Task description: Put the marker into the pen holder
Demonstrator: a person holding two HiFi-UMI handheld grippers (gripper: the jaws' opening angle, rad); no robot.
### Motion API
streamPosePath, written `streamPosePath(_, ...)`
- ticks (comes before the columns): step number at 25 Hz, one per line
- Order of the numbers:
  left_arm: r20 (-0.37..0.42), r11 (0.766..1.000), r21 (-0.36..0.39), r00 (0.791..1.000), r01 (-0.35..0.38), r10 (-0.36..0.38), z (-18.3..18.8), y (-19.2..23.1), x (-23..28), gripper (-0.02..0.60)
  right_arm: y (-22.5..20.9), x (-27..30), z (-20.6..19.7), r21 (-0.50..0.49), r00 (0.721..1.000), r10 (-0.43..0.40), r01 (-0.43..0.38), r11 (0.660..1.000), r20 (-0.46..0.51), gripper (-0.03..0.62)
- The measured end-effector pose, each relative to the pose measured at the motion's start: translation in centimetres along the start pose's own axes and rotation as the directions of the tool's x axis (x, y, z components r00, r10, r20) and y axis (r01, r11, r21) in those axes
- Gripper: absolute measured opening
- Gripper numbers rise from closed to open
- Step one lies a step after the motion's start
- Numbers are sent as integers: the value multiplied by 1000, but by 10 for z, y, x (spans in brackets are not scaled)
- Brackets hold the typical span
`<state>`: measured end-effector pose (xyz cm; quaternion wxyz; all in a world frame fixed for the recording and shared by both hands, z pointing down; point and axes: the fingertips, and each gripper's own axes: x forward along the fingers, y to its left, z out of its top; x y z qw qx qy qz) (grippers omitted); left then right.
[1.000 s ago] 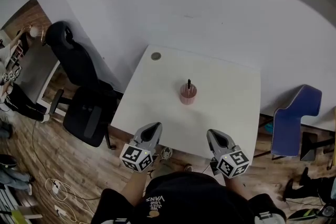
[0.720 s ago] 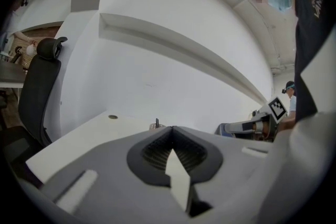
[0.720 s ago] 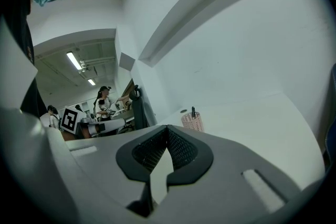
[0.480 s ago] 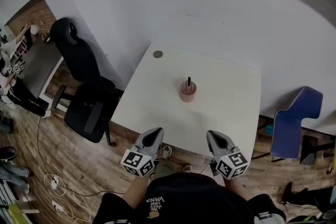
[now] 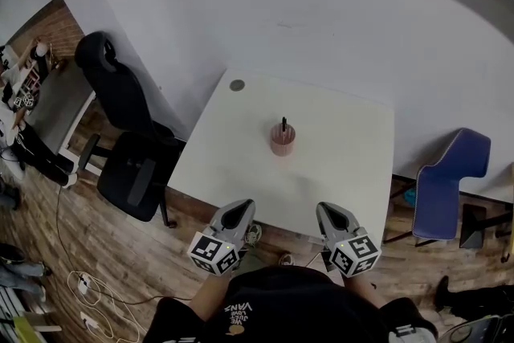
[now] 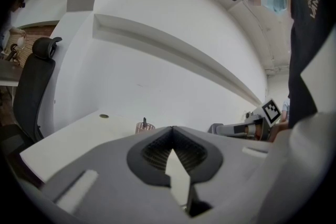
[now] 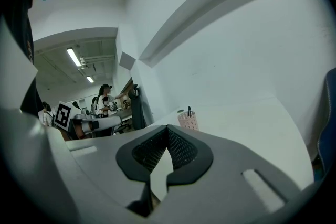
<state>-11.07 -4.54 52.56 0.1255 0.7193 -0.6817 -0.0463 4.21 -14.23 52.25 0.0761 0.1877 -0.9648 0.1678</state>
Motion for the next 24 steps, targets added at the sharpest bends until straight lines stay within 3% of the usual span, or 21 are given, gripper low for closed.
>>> streamPosePath(24, 21, 1000, -9, 1000, 9, -8, 5, -2, 0, 52, -2, 0, 5, -34, 999, -43, 43, 998, 11, 3)
